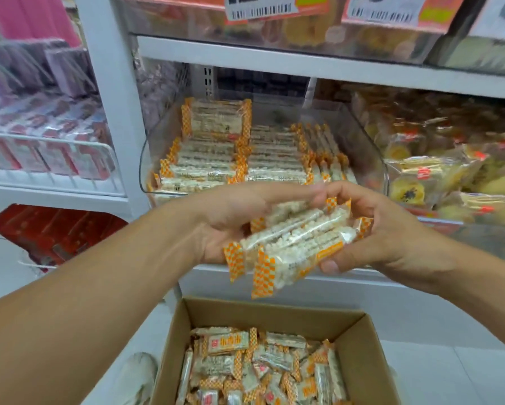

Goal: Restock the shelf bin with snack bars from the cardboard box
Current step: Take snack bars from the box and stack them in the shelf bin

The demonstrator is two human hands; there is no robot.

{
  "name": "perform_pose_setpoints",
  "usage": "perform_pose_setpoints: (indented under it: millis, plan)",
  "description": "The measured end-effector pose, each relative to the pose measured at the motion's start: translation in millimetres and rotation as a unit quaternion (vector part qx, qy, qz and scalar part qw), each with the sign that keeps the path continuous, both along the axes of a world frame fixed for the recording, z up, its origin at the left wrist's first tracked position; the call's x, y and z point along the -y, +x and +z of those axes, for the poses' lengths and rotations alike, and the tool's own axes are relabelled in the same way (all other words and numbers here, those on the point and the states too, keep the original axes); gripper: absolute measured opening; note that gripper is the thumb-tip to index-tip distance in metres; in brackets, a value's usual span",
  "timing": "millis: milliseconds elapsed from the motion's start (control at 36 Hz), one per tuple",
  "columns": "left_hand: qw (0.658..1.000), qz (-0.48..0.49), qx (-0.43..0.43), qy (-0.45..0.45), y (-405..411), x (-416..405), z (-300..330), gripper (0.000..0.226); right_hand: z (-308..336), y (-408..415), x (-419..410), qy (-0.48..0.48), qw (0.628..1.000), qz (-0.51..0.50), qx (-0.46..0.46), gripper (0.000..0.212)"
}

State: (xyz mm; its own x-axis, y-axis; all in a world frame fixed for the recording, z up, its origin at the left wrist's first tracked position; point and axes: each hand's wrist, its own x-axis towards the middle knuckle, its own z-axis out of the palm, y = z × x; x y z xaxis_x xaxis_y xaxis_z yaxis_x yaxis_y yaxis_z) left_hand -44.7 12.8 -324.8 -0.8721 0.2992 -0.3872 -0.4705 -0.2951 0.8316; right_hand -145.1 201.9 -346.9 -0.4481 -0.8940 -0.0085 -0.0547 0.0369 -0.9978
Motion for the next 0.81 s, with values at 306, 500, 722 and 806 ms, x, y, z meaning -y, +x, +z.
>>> perform_pose_setpoints:
  millis: [306,500,722,806]
  plan:
    - [0.976,0.199,-0.050,-0.071,24.8,3.5,3.0,0.061,8.9,5.6,0.9,-0.005,0.987,-0.151,-0.062,0.072]
    - [0.926,0.359,-0.059,-0.106,13.6,-23.5,-11.6,0.082,-0.5,8.6,12.4,-0.011,0.987,-0.157,-0.022,0.121]
    - [0.880,0.388,-0.126,-0.245,3.3,-12.6,-11.7,0.021,7.9,17.6,15.3,0.074,0.980,-0.108,-0.151,0.092]
    - [0.867,0.380,-0.146,-0.289,5.2,-7.5,-6.7,0.016,13.5,18.1,19.9,0.090,0.957,-0.131,-0.245,0.081]
